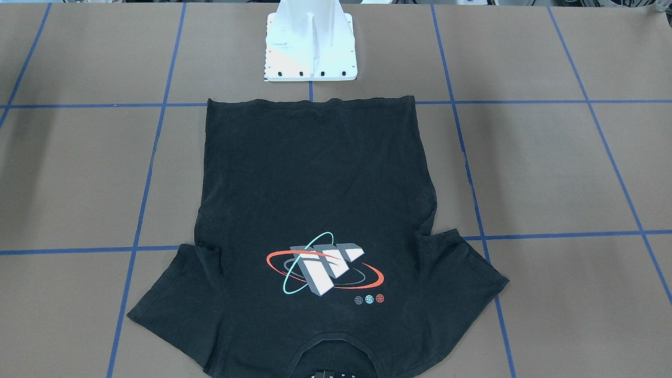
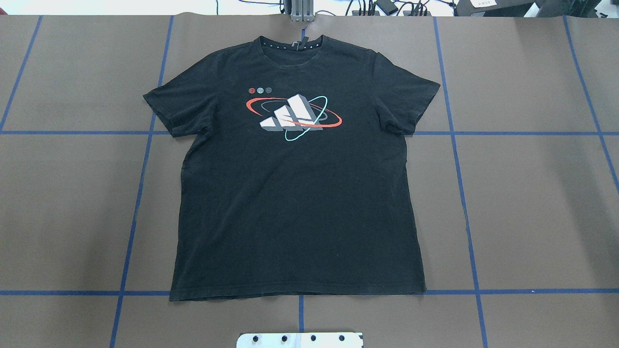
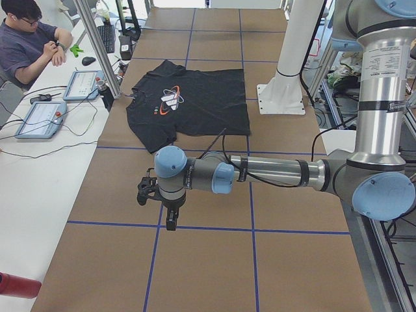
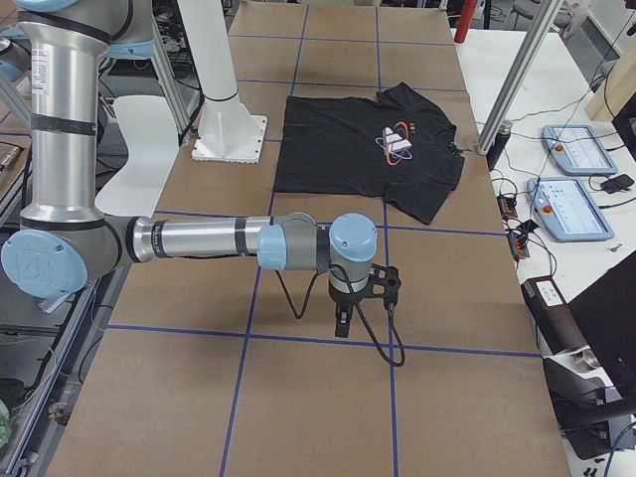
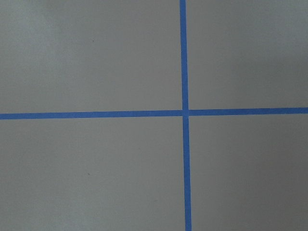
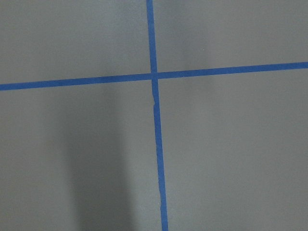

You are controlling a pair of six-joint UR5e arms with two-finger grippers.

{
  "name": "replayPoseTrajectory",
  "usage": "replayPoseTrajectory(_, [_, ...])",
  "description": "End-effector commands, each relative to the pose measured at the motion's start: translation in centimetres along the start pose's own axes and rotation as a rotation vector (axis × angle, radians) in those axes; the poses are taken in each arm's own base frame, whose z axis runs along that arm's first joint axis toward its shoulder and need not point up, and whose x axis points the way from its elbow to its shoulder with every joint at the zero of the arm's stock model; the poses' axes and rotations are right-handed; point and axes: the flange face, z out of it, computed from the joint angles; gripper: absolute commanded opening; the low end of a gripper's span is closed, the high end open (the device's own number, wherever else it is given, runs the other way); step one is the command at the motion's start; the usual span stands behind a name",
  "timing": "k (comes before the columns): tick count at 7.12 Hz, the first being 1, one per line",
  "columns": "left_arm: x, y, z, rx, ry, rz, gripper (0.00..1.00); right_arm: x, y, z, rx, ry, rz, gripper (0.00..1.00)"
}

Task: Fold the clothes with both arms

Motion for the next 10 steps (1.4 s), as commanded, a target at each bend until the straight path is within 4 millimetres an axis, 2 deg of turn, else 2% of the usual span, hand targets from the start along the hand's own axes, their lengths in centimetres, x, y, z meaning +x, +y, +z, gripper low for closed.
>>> replayPoseTrajectory(1, [0.0,0.0,0.0,0.000,0.000,0.000,0.99,-0.3,-0.2,-0.3,0.005,-0.002,-0.005,1.00])
replayPoseTrajectory(3, [0.2,-0.3,-0.2,0.006,0.002,0.009,0.99,-0.7,-0.5,-0.7,0.015,-0.003,-0.013,1.00])
replayPoseTrajectory(4, [1.5,-1.9,-1.3,0.031,0.003,0.026,0.99,-2.1,-1.7,-2.0,0.043,-0.006,-0.026,1.00])
replayPoseTrajectory(6, [5.1,-6.8,-4.7,0.100,0.018,0.086,0.99,-4.5,-2.8,-2.8,0.064,-0.011,-0.073,1.00])
replayPoseTrajectory(7, [6.5,-8.5,-6.0,0.129,0.025,0.115,0.99,-5.9,-3.7,-2.2,0.053,-0.007,-0.095,1.00])
replayPoseTrajectory(8, [7.8,-10.0,-5.2,0.136,0.030,0.158,0.99,-7.9,-5.0,-2.5,0.060,-0.017,-0.074,1.00])
replayPoseTrajectory(9, [9.8,-10.9,-2.3,0.155,0.048,0.246,0.99,-11.7,-6.9,-3.0,0.069,-0.037,-0.031,1.00])
replayPoseTrajectory(10, [9.1,-11.3,-1.3,0.204,0.064,0.245,0.99,-14.0,-7.6,-2.9,0.068,-0.043,-0.024,1.00])
